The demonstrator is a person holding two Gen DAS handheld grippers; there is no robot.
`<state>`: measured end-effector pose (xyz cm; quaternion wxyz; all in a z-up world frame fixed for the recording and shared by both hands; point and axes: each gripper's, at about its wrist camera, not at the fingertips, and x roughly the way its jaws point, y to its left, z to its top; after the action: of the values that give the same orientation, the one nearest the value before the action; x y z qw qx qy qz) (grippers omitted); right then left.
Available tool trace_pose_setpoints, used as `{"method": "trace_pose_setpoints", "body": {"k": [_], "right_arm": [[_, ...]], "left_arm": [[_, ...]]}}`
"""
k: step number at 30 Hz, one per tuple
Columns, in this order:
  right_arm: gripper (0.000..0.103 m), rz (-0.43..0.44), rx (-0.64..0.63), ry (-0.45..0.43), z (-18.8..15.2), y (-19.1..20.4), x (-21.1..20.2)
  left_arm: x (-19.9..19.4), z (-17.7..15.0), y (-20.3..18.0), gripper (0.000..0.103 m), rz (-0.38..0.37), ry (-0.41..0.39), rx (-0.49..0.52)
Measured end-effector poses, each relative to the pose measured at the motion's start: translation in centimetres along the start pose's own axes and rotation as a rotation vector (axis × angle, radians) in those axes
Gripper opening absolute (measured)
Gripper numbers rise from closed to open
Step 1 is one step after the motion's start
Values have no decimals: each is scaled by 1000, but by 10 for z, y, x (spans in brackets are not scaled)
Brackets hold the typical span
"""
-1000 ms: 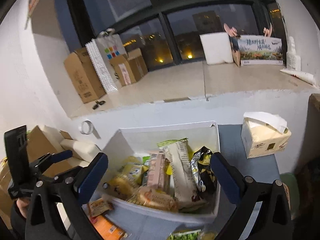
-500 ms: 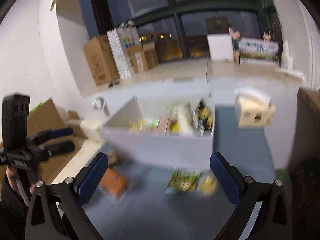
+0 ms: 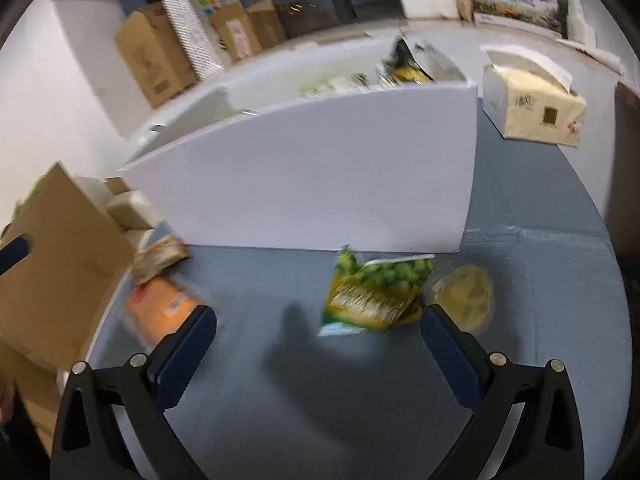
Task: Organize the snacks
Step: 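Grasp the green-yellow packet with the right tool while the left grasps the yellow-white cake packet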
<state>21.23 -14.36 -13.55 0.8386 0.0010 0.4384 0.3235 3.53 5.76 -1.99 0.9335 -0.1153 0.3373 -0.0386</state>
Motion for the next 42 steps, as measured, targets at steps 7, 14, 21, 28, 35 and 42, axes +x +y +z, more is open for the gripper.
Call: {"method": "trace_pose_setpoints", "body": {"k": [7, 14, 21, 28, 35, 42], "right_arm": [[87, -20, 59, 23, 7, -17, 25], [43, -52, 39, 6, 4, -25, 12], [43, 50, -4, -62, -19, -11, -47], [43, 81, -22, -95, -44, 2, -82], [43, 84, -38, -87, -57, 10, -85], [43, 90, 14, -77, -60, 3, -78]], "left_arm": [[2, -3, 9, 103, 4, 4, -29], [10, -10, 13, 103, 48, 26, -5], [54, -14, 39, 103, 109, 135, 14], [116, -7, 80, 103, 155, 256, 49], [157, -12, 97, 86, 137, 352, 118], [144, -18, 89, 52, 82, 328, 114]]}}
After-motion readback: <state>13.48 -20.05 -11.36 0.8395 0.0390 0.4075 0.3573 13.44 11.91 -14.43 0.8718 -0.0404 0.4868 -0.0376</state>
